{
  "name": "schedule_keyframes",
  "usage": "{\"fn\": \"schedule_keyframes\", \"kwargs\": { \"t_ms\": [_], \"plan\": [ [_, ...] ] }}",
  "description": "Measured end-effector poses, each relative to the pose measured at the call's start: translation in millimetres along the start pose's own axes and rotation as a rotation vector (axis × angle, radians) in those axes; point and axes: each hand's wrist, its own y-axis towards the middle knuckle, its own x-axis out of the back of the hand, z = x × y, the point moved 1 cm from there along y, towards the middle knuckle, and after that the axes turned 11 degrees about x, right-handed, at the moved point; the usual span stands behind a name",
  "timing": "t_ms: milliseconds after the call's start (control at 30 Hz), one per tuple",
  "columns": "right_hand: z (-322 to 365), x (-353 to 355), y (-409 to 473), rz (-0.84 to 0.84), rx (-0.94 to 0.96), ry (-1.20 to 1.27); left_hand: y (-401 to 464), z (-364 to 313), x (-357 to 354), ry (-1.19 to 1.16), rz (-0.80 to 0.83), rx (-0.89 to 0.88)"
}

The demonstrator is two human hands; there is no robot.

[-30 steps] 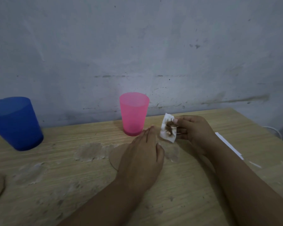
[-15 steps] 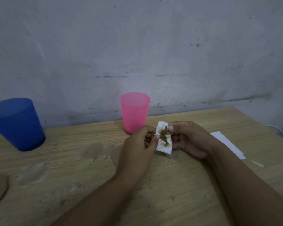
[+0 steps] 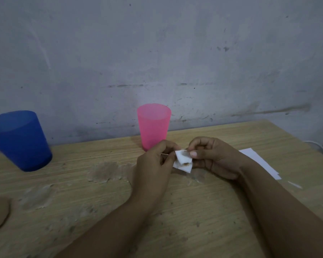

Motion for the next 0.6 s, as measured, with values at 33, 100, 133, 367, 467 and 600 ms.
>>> {"fn": "schedule_keyframes", "kwargs": {
  "t_ms": [33, 100, 133, 367, 467, 600],
  "plan": [
    [-0.2, 0.7, 0.8, -0.002, 0.002, 0.013, 0.0, -0.4, 0.3, -0.005, -0.003, 0.0],
    [-1.1, 0.9, 1.9, -0.007, -0.008, 0.02, -0.3, -1.3, 0.7, -0.012, -0.009, 0.0],
    [-1.7, 0.3, 2.5, -0.006, -0.012, 0.001, -0.5, -2.0, 0.8, -0.013, -0.01, 0.0],
    [-5.1, -3.5, 4.2, -0.045, 0.028, -0.093, -0.2, -2.8, -1.7, -0.003, -0.037, 0.036],
    [-6.4, -3.2, 4.9, -0.064, 0.068, -0.091, -0.8, -2.4, -3.6, -0.063, 0.013, 0.083],
    [-6.5, -3.7, 5.7, -0.072, 0.101, -0.08, -0.6, -2.7, -3.8, -0.047, 0.059, 0.092]
  ]
}}
